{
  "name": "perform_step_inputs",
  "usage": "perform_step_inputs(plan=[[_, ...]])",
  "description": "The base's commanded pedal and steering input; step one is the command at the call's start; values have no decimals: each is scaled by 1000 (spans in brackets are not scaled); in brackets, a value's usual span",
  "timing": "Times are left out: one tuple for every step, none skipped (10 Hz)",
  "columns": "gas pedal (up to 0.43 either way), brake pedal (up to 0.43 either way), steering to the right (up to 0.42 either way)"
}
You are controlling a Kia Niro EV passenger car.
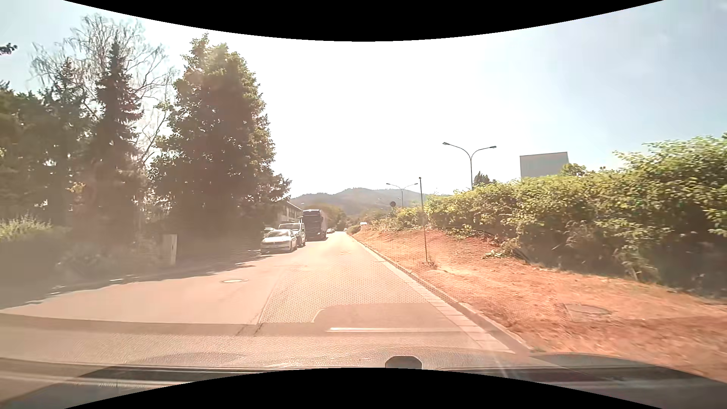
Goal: Follow the waypoints while adhering to traffic rules and regulations
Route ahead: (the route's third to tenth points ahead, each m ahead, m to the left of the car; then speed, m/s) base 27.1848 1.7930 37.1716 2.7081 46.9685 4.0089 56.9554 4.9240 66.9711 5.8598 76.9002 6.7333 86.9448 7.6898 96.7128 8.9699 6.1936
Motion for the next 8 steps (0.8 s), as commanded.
perform_step_inputs(plan=[[228, 0, -95], [228, 0, -79], [228, 0, -69], [228, 0, -60], [228, 0, -52], [228, 0, -43], [228, 0, -35], [228, 0, -31]])
